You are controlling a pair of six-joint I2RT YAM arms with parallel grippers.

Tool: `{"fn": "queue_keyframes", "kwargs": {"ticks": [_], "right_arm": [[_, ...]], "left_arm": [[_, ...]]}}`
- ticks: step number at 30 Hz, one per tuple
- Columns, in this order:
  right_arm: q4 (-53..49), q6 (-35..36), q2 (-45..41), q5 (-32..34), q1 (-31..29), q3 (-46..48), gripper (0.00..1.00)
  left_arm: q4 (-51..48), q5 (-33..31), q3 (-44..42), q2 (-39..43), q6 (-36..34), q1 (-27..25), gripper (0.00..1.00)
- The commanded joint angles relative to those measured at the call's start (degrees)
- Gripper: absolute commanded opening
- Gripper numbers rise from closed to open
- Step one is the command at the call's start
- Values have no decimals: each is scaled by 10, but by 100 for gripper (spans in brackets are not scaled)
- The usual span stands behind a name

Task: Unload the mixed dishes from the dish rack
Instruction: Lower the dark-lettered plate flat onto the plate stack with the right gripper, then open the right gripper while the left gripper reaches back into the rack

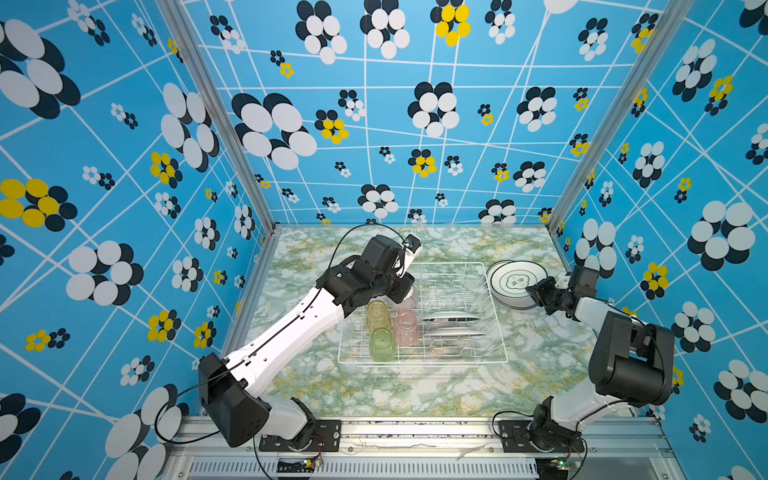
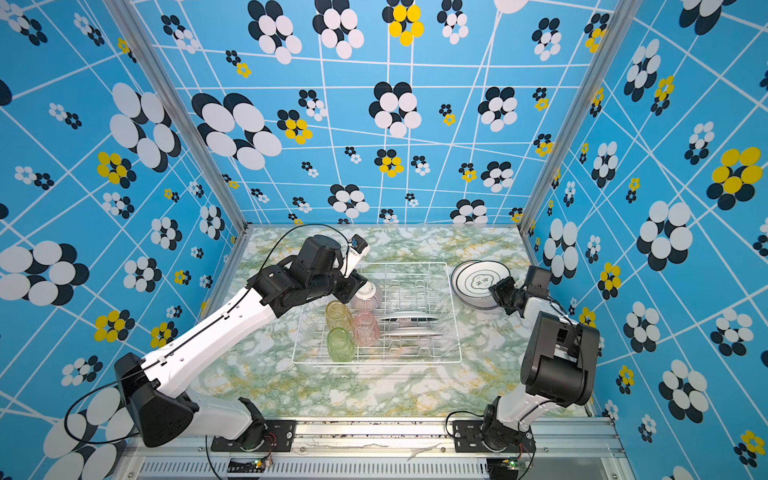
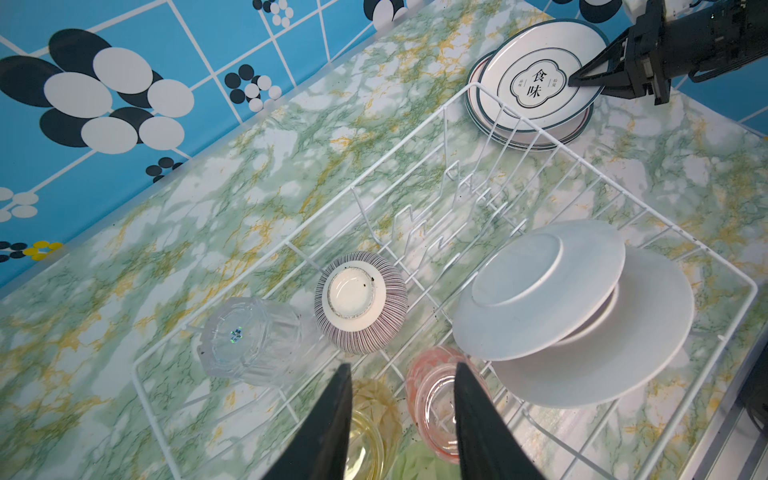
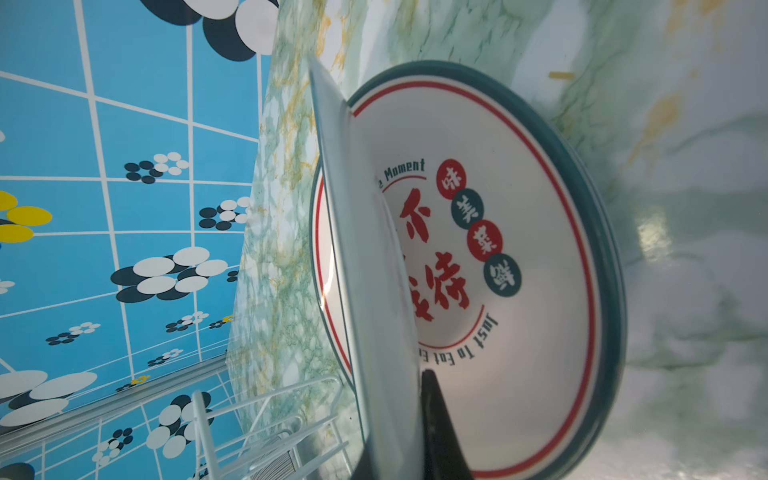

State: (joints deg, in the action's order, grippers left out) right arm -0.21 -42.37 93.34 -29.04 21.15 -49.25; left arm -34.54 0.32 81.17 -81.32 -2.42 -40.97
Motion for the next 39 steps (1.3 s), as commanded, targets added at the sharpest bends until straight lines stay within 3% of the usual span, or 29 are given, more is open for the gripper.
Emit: {"fn": "queue_keyframes", "kwargs": {"ticks": [1,9,11,17,24,39], "right_arm": [[0,21,11,-1,2,-15,13],[-57,59,21,7,2,-36,32],[-69,66,21,10,2,-38,37],[-108,94,5,25,2,-42,50],[-160,129,-8,58,2,-60,54],[-258,192,33,114,-4,-119,59]], "left_arm": [[18,3,6,11,0,-1,40],[-18,60,46,-11,-5,3,42],[-21,68,49,-14,-3,2,51],[-26,82,54,-19,-1,2,56],[-24,86,53,-23,0,2,64],[-74,91,87,-69,-21,-18,59]]}}
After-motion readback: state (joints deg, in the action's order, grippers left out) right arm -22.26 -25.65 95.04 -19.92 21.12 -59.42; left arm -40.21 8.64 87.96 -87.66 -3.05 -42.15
